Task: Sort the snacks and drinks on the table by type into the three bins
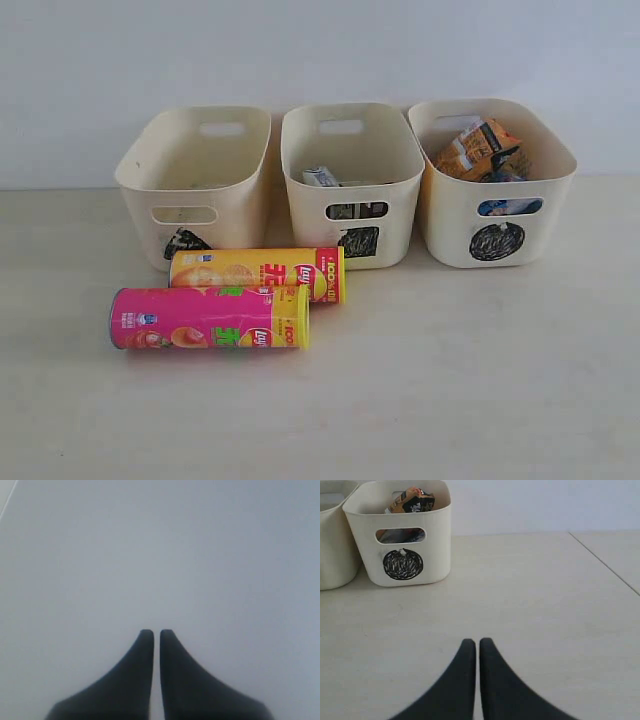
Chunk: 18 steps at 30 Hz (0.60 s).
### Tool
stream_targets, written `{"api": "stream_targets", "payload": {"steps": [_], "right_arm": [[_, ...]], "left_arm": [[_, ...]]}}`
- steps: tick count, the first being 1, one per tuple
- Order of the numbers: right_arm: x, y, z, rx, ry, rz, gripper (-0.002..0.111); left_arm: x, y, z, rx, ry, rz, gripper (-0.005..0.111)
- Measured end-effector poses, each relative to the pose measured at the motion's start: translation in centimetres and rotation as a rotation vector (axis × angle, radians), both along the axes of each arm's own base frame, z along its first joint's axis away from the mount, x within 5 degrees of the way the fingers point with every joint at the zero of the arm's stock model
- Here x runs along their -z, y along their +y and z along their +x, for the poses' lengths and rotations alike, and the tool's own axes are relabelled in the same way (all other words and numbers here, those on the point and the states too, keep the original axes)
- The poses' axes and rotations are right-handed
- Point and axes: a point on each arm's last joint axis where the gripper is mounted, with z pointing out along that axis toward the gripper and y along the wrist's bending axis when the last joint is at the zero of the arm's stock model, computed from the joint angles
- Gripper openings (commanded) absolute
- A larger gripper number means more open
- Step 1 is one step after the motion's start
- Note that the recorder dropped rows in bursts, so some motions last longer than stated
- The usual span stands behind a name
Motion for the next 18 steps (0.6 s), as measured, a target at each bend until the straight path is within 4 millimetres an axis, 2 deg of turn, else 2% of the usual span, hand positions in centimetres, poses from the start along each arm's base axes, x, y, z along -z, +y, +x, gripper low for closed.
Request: {"api": "stream_targets", "payload": {"steps": [5, 9, 14, 18], "right_arm": [[0.0, 0.0, 0.0, 0.000, 0.000, 0.000, 0.000], [0.0, 0.0, 0.0, 0.000, 0.000, 0.000, 0.000], [0.0, 0.0, 0.0, 0.000, 0.000, 0.000, 0.000], [0.0, 0.0, 0.0, 0.000, 0.000, 0.000, 0.000]], "left_arm": [[-2.5, -0.3, 3.0, -0.011, 0.195, 0.078, 0.004], [-4.0, -0.9, 7.3, -0.014, 0.469, 0.255, 0.004], [-4.6, -1.1, 11.3, -0.008, 0.737, 0.447, 0.004], [-4.2, -1.2, 13.6, 0.013, 0.889, 0.558, 0.004]]}}
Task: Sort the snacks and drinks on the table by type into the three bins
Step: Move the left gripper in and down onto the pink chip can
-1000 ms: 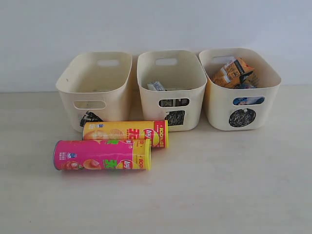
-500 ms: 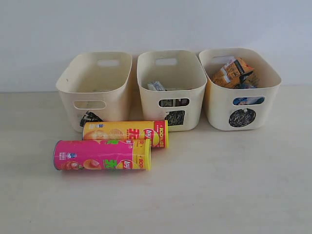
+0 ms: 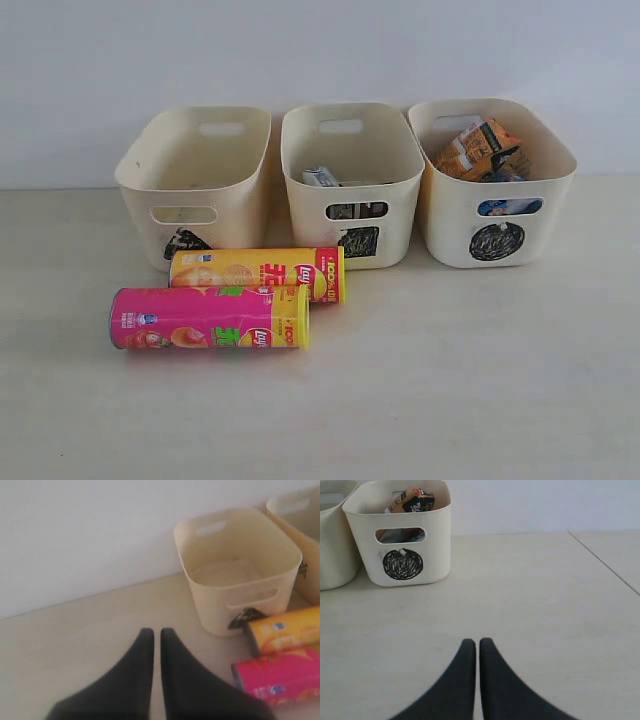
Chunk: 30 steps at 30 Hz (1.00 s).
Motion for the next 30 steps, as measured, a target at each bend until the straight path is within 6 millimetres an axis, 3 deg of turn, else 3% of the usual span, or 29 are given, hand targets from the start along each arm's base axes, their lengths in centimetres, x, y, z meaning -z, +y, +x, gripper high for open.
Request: {"api": "stream_targets", "payload": {"steps": [6, 12, 16, 22, 26, 30], "right_arm": [[0.0, 0.0, 0.0, 0.000, 0.000, 0.000, 0.000], [0.0, 0.0, 0.0, 0.000, 0.000, 0.000, 0.000], [0.0, 0.0, 0.0, 0.000, 0.000, 0.000, 0.000], [0.0, 0.0, 0.0, 0.000, 0.000, 0.000, 0.000], [0.0, 0.0, 0.0, 0.000, 0.000, 0.000, 0.000], [0.0, 0.0, 0.0, 0.000, 0.000, 0.000, 0.000]], "left_arm": [[0.9, -0.2, 3.8, 0.080, 0.238, 0.169, 0.004], [2.8, -1.4, 9.2, 0.324, 0.545, 0.276, 0.004], [4.1, -2.1, 11.7, 0.504, 0.636, 0.340, 0.004], [5.0, -2.4, 13.6, 0.642, 0.695, 0.418, 0.005], [5.5, -3.3, 14.9, 0.719, 0.723, 0.450, 0.021], [6.4, -4.8, 16.2, 0.790, 0.730, 0.483, 0.053]]}}
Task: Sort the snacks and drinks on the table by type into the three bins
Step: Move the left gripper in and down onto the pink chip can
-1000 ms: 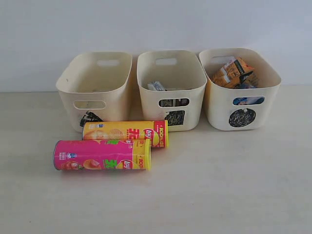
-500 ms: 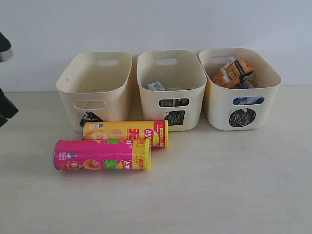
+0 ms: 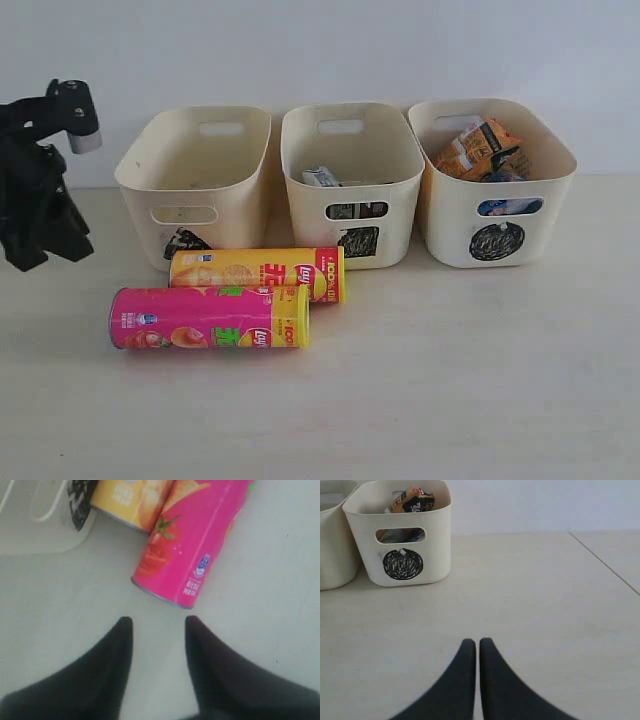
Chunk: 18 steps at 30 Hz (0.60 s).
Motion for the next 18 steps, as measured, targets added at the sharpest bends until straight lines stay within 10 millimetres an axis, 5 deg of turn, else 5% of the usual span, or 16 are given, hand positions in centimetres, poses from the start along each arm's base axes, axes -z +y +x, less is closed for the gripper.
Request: {"api": "stream_targets", "payload": {"steps": [10, 18], "right_arm": [[0.0, 0.0, 0.0, 0.000, -0.002, 0.000, 0.000], [0.0, 0.0, 0.0, 0.000, 0.000, 0.000, 0.000]], "left_arm": [[3.5, -3.5, 1.3, 0.100, 0.068, 0.009, 0.099], [5.6, -5.0, 2.1, 0.127, 0.066, 0.021, 0.101]]}}
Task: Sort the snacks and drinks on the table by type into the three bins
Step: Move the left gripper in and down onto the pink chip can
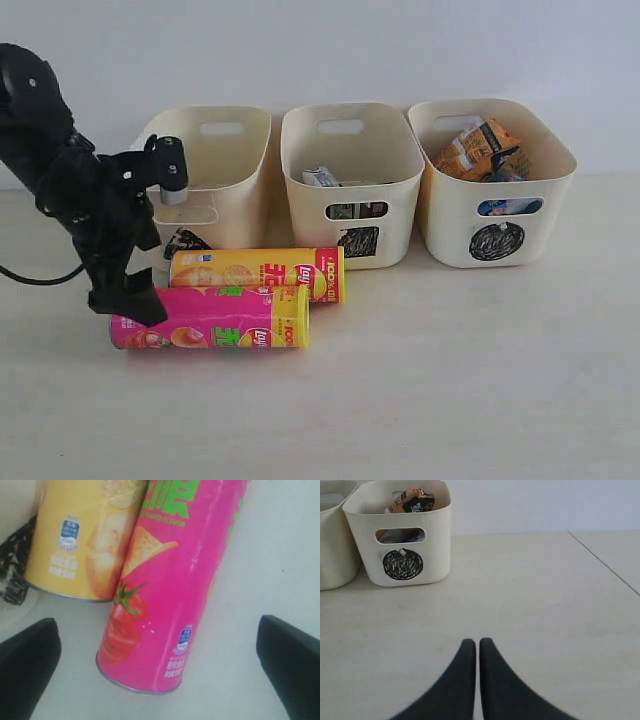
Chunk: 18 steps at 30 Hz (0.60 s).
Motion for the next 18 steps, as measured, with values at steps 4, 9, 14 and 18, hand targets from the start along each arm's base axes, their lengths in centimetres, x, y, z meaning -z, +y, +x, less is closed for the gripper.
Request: {"api": "stream_targets", "payload": {"steps": [4, 9, 14, 18], "right_arm": [[0.0, 0.0, 0.0, 0.000, 0.000, 0.000, 0.000], [0.0, 0.0, 0.0, 0.000, 0.000, 0.000, 0.000], [0.0, 0.0, 0.0, 0.000, 0.000, 0.000, 0.000], [0.0, 0.0, 0.0, 0.000, 0.000, 0.000, 0.000]], "left_arm": [[1.3, 0.2, 0.3, 0.015, 0.023, 0.038, 0.100], [3.0, 0.1, 0.7, 0.023, 0.045, 0.053, 0.097], [4.4, 0.1, 1.0, 0.035, 0.067, 0.065, 0.096], [5.2, 0.1, 1.0, 0.042, 0.087, 0.070, 0.093]]}}
